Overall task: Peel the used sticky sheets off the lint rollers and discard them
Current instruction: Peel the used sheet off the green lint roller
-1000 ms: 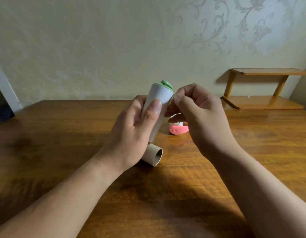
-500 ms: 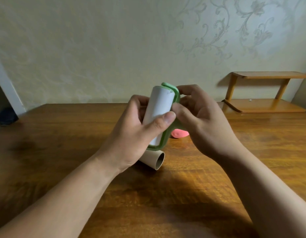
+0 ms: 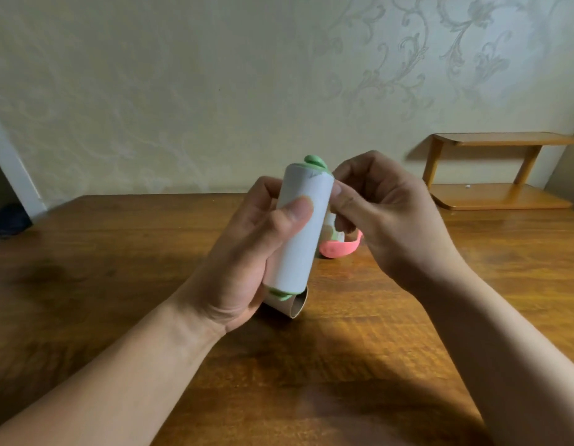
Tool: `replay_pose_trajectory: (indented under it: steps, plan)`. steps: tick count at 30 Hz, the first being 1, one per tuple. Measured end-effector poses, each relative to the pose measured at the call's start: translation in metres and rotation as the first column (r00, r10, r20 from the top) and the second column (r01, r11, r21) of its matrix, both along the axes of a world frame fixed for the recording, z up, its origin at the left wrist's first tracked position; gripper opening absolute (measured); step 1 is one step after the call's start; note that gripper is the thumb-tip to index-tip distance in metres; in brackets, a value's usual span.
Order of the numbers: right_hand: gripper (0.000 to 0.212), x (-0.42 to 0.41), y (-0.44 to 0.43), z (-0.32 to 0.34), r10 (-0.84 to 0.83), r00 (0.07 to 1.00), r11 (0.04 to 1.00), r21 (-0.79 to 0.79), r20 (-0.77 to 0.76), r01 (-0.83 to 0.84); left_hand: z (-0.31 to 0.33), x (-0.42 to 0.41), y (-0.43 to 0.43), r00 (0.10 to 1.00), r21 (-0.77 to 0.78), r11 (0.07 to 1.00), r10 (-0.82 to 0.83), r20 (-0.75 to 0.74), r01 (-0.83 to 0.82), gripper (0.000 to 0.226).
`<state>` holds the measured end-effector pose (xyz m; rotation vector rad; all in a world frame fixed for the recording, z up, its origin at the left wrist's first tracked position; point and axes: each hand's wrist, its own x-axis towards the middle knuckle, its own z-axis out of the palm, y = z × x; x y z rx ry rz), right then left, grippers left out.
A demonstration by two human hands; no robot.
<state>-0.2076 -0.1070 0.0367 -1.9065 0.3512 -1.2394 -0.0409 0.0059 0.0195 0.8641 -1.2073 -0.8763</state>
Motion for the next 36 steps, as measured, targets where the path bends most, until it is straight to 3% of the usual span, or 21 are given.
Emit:
replay_pose_trajectory:
  steps: [5,9,14,21,29,36]
  plan:
    - [0.006,0.001,0.005,0.002,0.118,0.992,0.983,0.137,0.051,-0.124,0.0,0.003,-0.003,0.959,-0.128,0.979,0.185,0.213,-0.161,0.044]
    - [0.007,-0.003,0.006,0.003,0.095,0.995,0.984,0.146,0.018,-0.097,-0.001,0.008,0.0,0.778,-0.262,0.891,0.452,0.437,-0.37,0.054]
    - [0.007,-0.004,0.012,0.006,0.046,0.998,0.994,0.097,-0.045,-0.042,0.0,0.012,0.001,0.59,-0.365,0.78,0.624,0.512,-0.509,0.059]
    - [0.004,0.0,0.017,0.004,-0.026,0.993,0.994,0.099,-0.111,0.037,-0.001,0.006,0.002,0.422,-0.466,0.699,0.706,0.569,-0.542,0.055]
    - [0.005,0.0,0.013,0.005,-0.062,0.989,0.991,0.11,-0.136,0.077,-0.004,0.008,-0.001,0.328,-0.525,0.657,0.74,0.588,-0.541,0.062]
    - [0.007,0.0,0.01,0.002,-0.023,0.992,0.996,0.085,-0.122,0.033,-0.003,0.008,-0.001,0.341,-0.504,0.672,0.725,0.598,-0.543,0.061]
